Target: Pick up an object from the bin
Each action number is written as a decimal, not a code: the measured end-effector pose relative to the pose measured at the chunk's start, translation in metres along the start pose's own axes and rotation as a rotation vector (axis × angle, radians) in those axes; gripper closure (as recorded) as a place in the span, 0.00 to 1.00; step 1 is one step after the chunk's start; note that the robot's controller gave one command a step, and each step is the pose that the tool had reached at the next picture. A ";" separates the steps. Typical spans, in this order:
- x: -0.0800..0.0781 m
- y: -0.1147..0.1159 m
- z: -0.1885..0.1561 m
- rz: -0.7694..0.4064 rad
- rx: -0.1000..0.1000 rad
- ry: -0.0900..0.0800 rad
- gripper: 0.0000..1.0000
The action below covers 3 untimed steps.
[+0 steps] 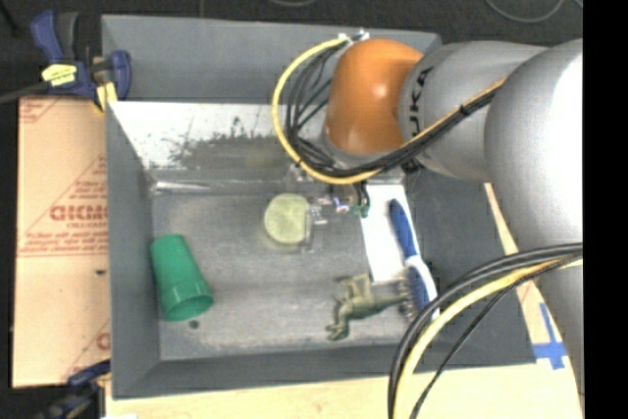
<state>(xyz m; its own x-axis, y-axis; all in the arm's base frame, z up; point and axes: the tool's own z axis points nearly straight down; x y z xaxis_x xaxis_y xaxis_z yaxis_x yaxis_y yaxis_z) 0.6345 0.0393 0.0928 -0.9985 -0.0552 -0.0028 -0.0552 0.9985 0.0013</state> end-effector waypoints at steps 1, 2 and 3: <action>-0.001 0.000 -0.018 0.007 0.000 -0.005 0.00; 0.006 0.004 0.019 0.132 0.000 -0.002 0.00; 0.001 0.002 0.022 0.077 0.002 -0.004 1.00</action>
Offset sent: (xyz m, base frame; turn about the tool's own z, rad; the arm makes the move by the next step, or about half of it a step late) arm -0.0092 0.0050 -0.0228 0.1330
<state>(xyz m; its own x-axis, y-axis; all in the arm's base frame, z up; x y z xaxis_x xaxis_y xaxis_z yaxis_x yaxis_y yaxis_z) 0.6329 0.0413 0.0712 -0.9997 0.0214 -0.0069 0.0214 0.9998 -0.0007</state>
